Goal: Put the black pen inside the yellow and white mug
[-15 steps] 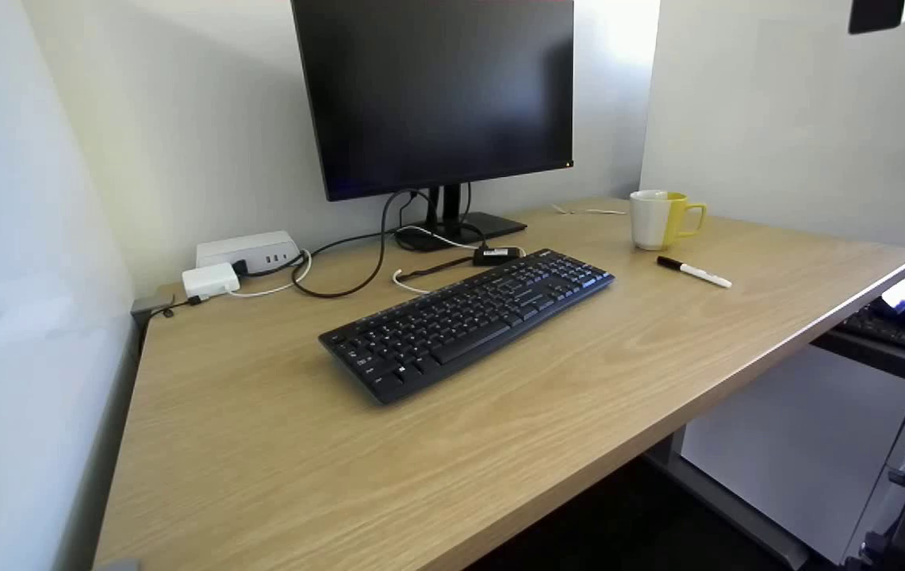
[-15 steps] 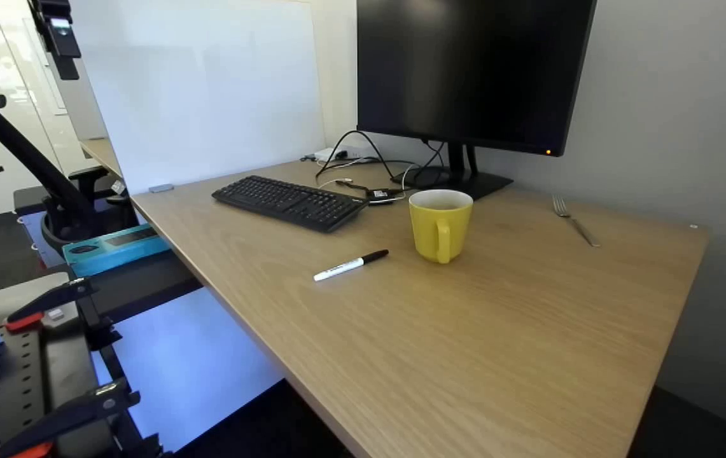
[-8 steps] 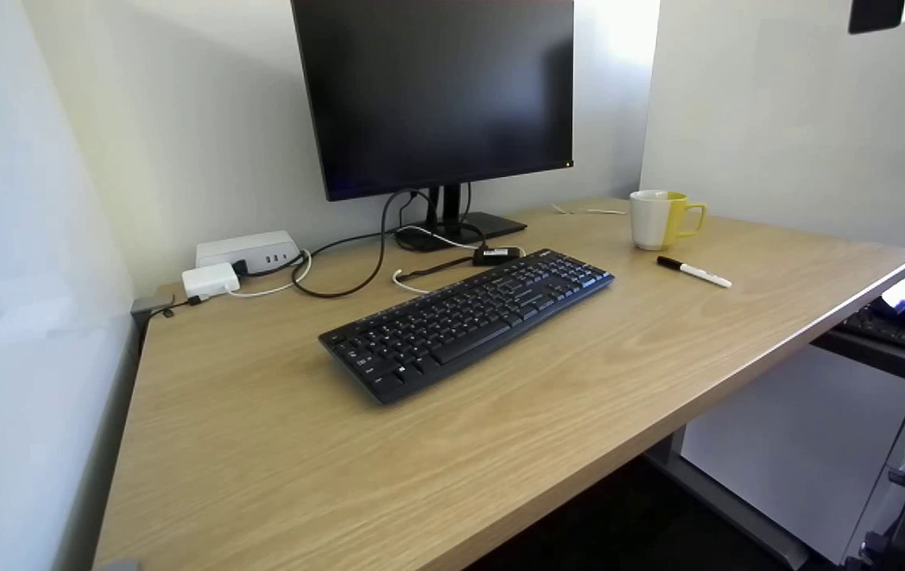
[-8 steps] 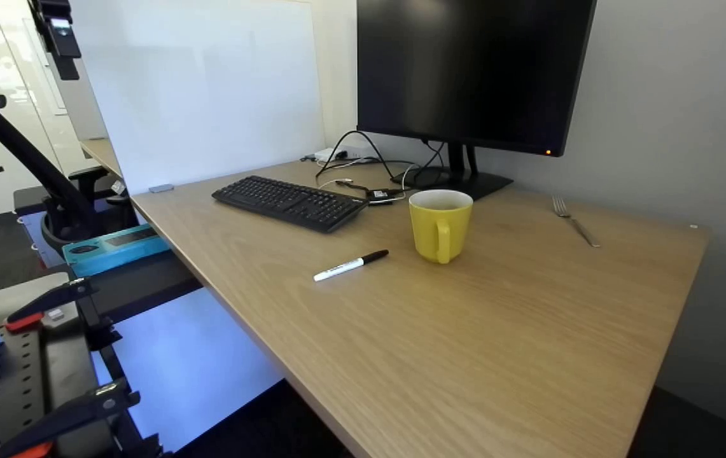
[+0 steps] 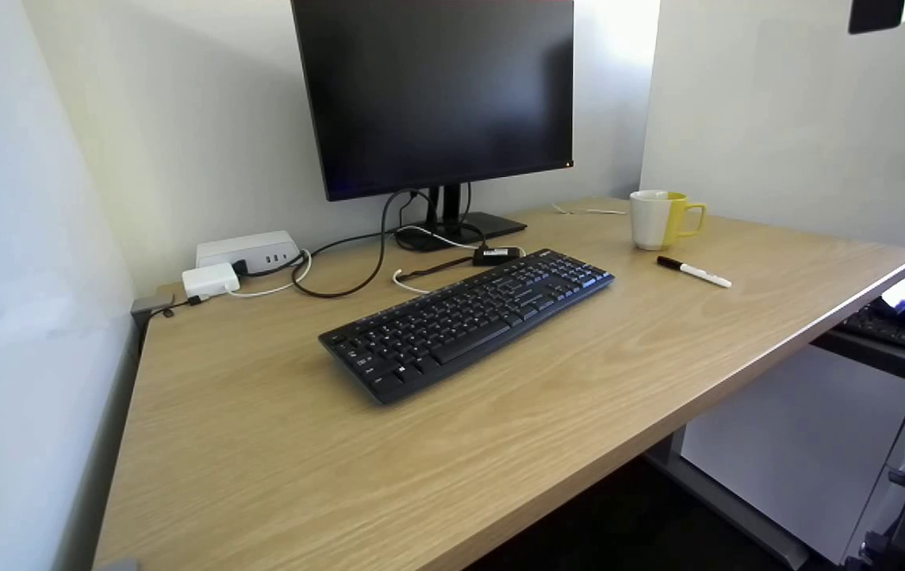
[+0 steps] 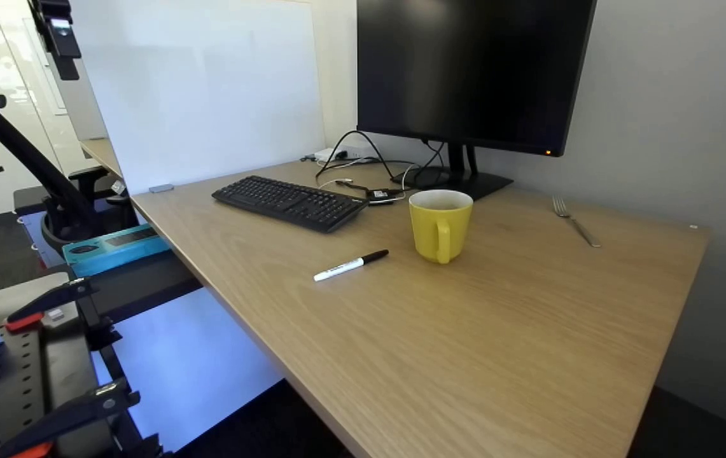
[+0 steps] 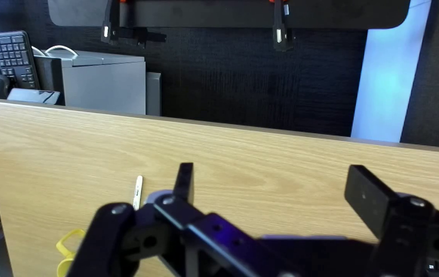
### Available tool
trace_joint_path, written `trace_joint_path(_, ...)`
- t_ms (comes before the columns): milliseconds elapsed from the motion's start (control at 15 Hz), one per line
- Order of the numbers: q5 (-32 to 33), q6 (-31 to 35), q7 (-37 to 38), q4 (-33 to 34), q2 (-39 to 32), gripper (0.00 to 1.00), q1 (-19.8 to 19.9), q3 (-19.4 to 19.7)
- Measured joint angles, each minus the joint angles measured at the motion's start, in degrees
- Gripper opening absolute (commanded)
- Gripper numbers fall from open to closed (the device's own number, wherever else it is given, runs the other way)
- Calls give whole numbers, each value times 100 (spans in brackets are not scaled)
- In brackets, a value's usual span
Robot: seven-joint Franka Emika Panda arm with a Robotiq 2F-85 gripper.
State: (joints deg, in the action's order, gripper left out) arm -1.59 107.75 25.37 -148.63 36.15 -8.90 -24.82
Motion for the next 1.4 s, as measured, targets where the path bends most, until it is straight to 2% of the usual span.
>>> trace_joint_path(267,28,44,-1,0,-12,100,-18,47)
trace_joint_path(400,50,197,-57,2,-67,100,-8,196)
trace_joint_path(667,55,757,-521,43,-406,100,180,867)
trace_joint_path(933,39,1115,-975,128,-1032,100,409,1530)
trace_joint_path(1400,19,1460,-1222,316,-2055,100,695,2166)
